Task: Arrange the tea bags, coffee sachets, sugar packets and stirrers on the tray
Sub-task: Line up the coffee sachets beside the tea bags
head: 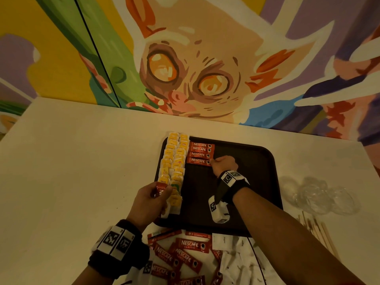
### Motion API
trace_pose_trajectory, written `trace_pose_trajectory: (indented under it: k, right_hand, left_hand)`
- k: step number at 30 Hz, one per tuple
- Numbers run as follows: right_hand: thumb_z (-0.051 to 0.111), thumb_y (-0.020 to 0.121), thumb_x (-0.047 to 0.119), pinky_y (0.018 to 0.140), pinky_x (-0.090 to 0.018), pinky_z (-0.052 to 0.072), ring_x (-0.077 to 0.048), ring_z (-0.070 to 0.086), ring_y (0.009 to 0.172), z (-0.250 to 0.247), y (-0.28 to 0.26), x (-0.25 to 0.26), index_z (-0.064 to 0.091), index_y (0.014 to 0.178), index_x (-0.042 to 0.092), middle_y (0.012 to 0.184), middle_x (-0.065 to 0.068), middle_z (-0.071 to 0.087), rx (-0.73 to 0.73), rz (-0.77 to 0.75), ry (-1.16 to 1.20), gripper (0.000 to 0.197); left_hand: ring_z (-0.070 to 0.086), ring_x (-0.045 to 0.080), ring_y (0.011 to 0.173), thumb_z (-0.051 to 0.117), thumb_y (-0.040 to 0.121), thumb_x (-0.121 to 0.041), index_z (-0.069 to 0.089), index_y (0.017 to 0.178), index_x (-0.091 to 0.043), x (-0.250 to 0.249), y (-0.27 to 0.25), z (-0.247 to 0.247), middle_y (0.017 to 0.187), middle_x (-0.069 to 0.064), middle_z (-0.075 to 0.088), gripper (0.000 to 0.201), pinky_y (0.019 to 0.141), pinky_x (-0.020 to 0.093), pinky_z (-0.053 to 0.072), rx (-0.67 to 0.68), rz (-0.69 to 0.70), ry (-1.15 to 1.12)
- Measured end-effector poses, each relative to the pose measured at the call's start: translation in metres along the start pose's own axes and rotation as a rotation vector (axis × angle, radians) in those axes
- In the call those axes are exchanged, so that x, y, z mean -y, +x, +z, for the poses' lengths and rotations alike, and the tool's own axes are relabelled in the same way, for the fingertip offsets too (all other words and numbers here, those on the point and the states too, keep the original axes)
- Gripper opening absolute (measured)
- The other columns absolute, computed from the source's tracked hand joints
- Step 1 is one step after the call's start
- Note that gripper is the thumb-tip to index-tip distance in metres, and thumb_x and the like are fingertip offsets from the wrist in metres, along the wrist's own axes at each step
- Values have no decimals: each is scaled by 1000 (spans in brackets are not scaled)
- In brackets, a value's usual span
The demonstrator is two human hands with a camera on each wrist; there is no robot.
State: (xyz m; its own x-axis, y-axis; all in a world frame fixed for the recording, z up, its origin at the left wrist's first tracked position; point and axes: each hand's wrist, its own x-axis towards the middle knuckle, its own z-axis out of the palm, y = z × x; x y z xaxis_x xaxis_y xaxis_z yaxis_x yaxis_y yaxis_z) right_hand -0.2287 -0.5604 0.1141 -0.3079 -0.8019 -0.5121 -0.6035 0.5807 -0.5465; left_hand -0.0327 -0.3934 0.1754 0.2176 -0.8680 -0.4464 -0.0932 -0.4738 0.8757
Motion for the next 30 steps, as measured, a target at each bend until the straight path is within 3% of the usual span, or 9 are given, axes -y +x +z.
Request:
trace_pose_trajectory:
  k: [3,7,11,14,18,20,22,25,30]
  right_hand:
    - [69,89,27,78,-32,55,-21,66,99,4,-4,1,63,99,17,108,-5,68,-95,-165,-1,15]
    - [68,91,23,78,-27,53,-16,65,99,8,-19,9,62,98,18,106,-2,68,-43,-297,80,11]
    - [62,94,28,69,-18,51,-7,63,86,10,-68,11,63,101,21,108,5,64,277,-456,158,10]
    - [55,98,34,55,-15,48,-6,61,73,10,-105,2,62,105,21,102,2,65,553,-495,210,17]
    - [57,95,41,67,-27,54,-19,67,90,12,-133,-7,63,103,25,107,-3,68,686,-435,322,18]
    - [63,94,28,66,-30,56,-26,68,86,13,-141,-13,64,104,21,106,-6,68,703,-459,382,12]
    - [63,94,15,63,-30,57,-23,66,76,12,-146,-18,66,103,16,96,-5,69,666,-487,449,9]
    - [62,95,17,68,-31,56,-14,65,73,6,-146,-23,69,100,17,88,1,69,546,-464,486,9]
    - [59,96,14,70,-29,56,-15,65,76,-6,-139,-34,69,103,11,93,-7,67,433,-285,665,13]
  left_hand:
    - [54,8,44,61,92,-29,67,94,-11,2,-1,1,55,-5,62,19,43,20,43,12,12,-1]
    - [62,9,52,49,99,-25,67,95,-8,-4,-4,3,66,-1,67,25,47,21,49,7,-35,-162]
    - [73,28,82,43,101,-26,70,103,-7,-10,-2,3,91,9,75,32,73,38,59,-2,-24,-317]
    - [71,24,92,45,100,-29,71,107,-13,-13,3,5,100,8,74,31,77,38,57,-23,-41,-366]
    - [69,21,98,44,100,-34,70,114,-20,-20,1,8,107,3,73,32,82,40,55,-30,-50,-471]
    - [68,23,98,44,100,-35,70,114,-23,-22,-1,9,108,3,73,32,84,43,52,-40,-48,-481]
    - [67,23,92,45,100,-34,71,112,-21,-24,-4,11,105,4,73,31,80,41,52,-38,-50,-488]
    - [64,21,79,55,96,-25,72,105,-11,-20,-5,8,95,9,72,23,68,33,52,-77,-33,-456]
    - [66,19,69,70,85,-13,74,94,-3,-5,-6,5,87,18,72,14,61,25,54,-158,21,-327]
